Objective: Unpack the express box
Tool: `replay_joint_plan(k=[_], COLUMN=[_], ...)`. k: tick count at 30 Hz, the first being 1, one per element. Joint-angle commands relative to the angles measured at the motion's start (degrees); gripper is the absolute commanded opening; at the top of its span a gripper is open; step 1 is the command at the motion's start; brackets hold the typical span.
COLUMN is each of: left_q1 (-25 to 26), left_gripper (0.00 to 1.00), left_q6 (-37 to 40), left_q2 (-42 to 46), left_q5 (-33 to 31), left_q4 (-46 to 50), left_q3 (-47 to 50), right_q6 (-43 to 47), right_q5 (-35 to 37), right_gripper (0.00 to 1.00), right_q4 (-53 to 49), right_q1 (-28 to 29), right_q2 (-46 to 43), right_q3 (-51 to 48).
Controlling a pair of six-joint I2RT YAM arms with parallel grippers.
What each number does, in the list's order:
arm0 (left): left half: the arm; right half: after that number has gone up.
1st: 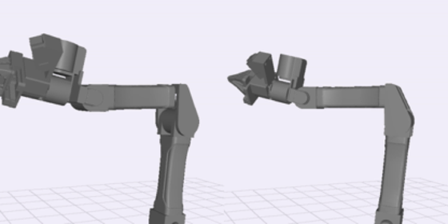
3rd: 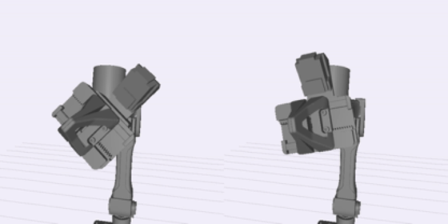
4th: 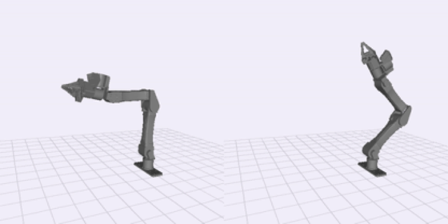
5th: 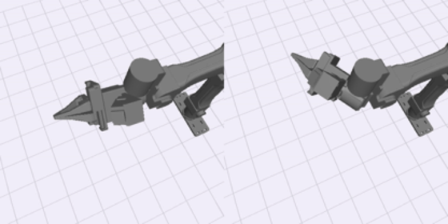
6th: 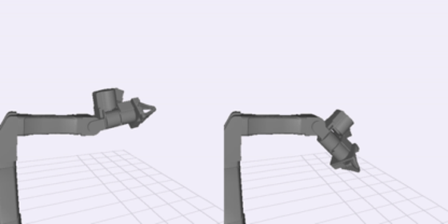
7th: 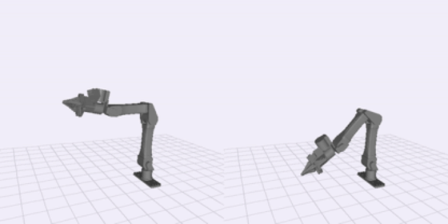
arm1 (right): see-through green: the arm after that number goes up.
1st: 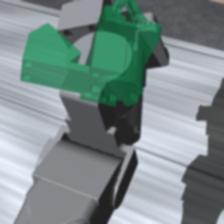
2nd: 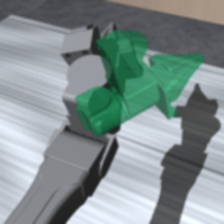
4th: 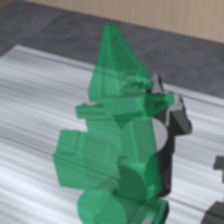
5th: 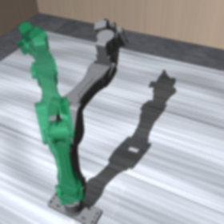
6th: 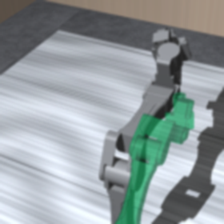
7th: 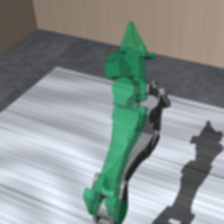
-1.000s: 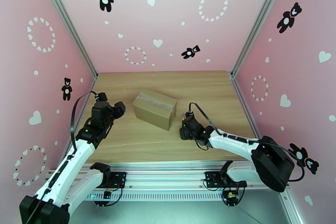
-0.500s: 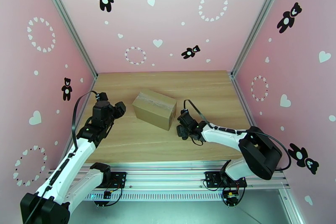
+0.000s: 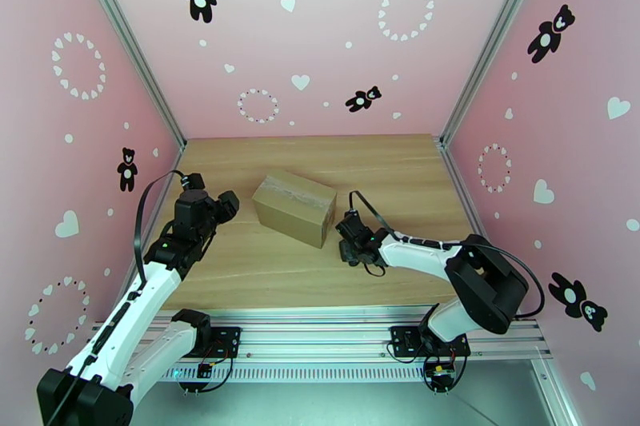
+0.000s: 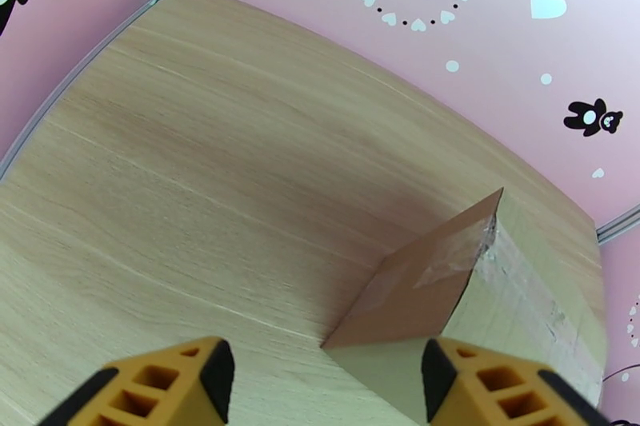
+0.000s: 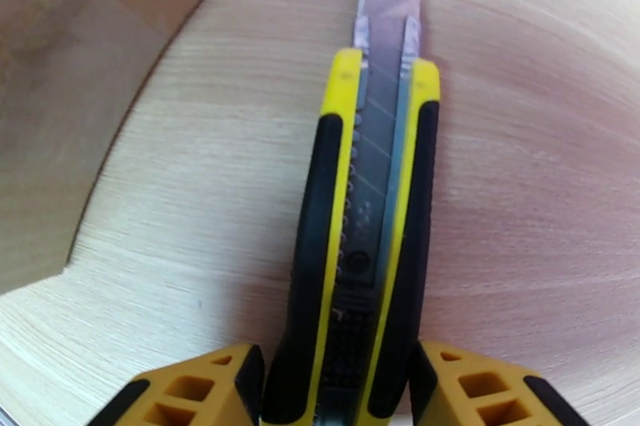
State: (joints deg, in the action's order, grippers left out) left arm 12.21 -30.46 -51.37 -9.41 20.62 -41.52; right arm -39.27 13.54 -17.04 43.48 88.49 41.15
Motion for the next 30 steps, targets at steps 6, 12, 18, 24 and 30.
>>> replay_joint_plan(k=[6,12,18,24,30], left_q1=[0.36,0.40,0.43,0.45,0.43], left_gripper=[0.68,0.68,0.68,0.68,0.68], left_q6=[0.84,1.24,2.13,3.01,3.04], left_q2=[-0.39,0.03,0.84,1.45,2.25], left_q5=[-0.52,-0.78,-1.49,0.79,4.36], left_q4=[1.46,1.70,2.48,2.36,2.06], left_q3=[-1.72,-1.42,-1.02,-1.59,-2.53], right_q6=[-1.30,-1.34,-1.34,-0.55,0.00], right_q5=[-1.41,-1.38,0.16,2.57,4.30], right_gripper=[0.50,0.41,0.33,0.32,0.32], right_q4=[-3.85,-4.28,-5.29,-8.92,-14.99], right_q1=[-0.94,-1.00,-0.94,-0.98,-1.62], right_q2=[2.48,3.03,1.85,-1.69,-7.84], right_q3=[1.94,2.30,2.29,3.08,5.55])
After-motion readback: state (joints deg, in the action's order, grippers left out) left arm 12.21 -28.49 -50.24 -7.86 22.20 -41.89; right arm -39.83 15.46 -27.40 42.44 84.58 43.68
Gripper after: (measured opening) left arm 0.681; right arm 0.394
